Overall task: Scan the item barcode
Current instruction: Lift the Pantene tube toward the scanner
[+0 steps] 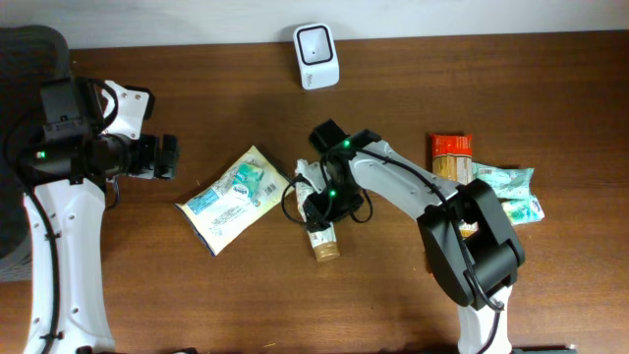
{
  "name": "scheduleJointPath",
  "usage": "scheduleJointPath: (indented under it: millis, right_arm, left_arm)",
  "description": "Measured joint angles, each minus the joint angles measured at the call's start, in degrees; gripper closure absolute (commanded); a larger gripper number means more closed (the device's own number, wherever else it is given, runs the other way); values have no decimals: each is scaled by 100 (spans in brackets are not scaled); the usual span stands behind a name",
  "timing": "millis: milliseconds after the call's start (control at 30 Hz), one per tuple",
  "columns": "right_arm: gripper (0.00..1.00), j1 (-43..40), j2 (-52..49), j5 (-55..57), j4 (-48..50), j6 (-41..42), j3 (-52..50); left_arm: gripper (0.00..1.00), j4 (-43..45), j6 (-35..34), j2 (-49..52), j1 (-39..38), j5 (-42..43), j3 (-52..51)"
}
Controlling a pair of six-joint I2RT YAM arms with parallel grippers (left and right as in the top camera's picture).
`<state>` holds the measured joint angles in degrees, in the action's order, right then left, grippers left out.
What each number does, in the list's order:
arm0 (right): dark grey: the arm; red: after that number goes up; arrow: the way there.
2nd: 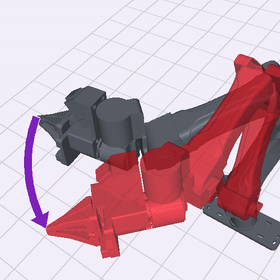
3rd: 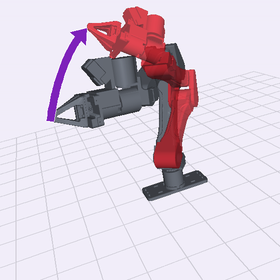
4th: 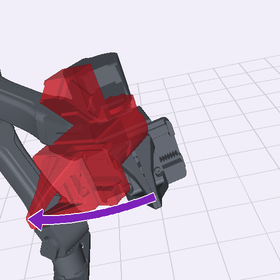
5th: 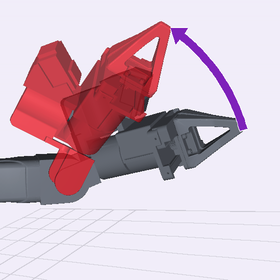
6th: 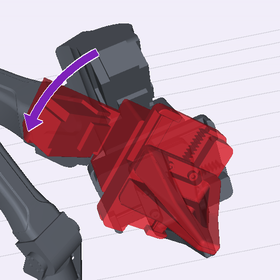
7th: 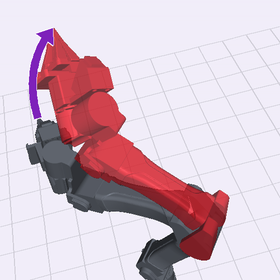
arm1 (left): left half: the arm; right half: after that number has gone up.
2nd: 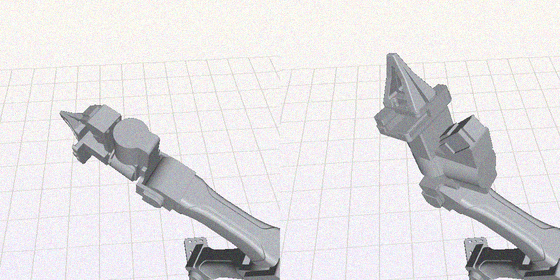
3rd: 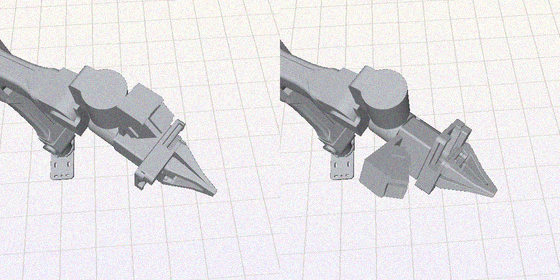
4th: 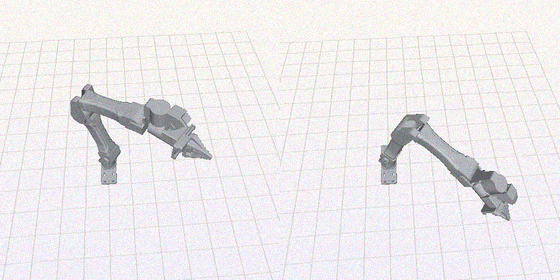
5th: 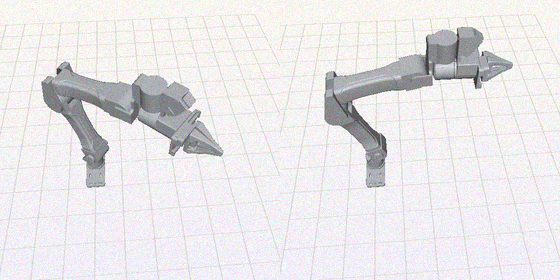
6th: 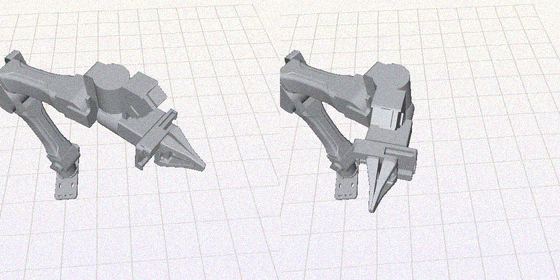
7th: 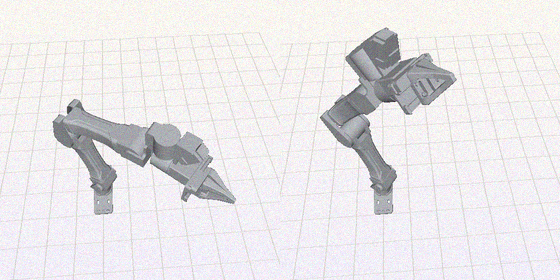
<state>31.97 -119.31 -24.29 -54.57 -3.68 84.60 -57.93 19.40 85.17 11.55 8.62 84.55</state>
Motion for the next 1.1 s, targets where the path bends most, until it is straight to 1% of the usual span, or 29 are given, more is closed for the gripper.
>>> scheduleJointPath:
  millis: [33,67,100,133,167,200,267,300,367,433,500,533,567,600,633,667,700,733,800,833,867,900,933,1000,1033,1100]
  right_arm:
    - [74,-2,0,-7,74,2,-4]
    - [78,-4,0,-4,114,11,-7]
    - [87,-4,0,-28,129,13,-9]
    - [91,-4,0,-52,131,13,-9]
    - [94,-7,0,-79,146,20,-7]
    - [79,-9,0,-116,153,44,-7]
    - [31,-15,0,-111,120,61,22]
    - [25,-15,0,-57,127,20,55]
    - [19,-15,-22,46,127,22,498]
    - [17,-9,-22,109,511,4,737]
    - [17,26,-35,332,660,46,737]
    - [21,48,-120,474,778,74,739]
    - [31,48,-199,531,804,81,741]
    - [46,33,-415,632,831,101,748]
    - [65,24,-531,651,833,131,748]
    - [76,22,-603,654,833,153,748]
    - [83,9,-603,621,839,184,763]
    - [87,-4,-601,525,835,205,817]
    - [80,-63,-601,367,826,225,844]
    - [80,-103,-595,330,807,212,850]
    - [85,-192,-595,326,704,199,859]
    - [96,-337,-595,341,415,181,944]
    - [96,-527,-590,380,-76,118,1200]
    - [96,-728,-588,514,-632,22,1834]
    - [95,-804,-579,570,-763,0,2118]
    - [96,-798,-579,605,-824,-15,2227]
  left_arm:
    - [1,0,-2,0,0,0,0]
    - [1,0,0,0,0,0,0]
    - [1,0,0,0,0,0,0]
    - [1,0,0,0,0,0,0]
    - [1,0,0,0,0,0,0]
    - [1,0,0,0,0,0,0]
    - [1,0,0,0,0,-2,0]
    - [1,0,0,0,0,0,0]
    - [1,-2,-2,0,0,0,0]
    - [1,0,-2,0,0,0,0]
    - [1,2,0,0,0,0,0]
    - [1,-2,-2,0,0,0,0]
    - [1,-2,-2,0,0,0,0]
    - [1,-2,-2,0,0,0,0]
    - [1,0,-2,0,0,0,0]
    - [1,2,-2,0,0,0,0]
    - [1,2,0,0,0,0,0]
    - [1,0,0,0,0,0,0]
    - [1,0,0,0,0,0,0]
    - [1,0,0,0,0,0,0]
    - [1,0,0,0,0,0,0]
    - [1,-2,0,0,0,0,0]
    - [1,-2,0,0,0,-2,0]
    - [1,-7,0,0,0,-2,0]
    - [1,-4,0,0,0,0,0]
    - [1,0,0,0,0,0,0]
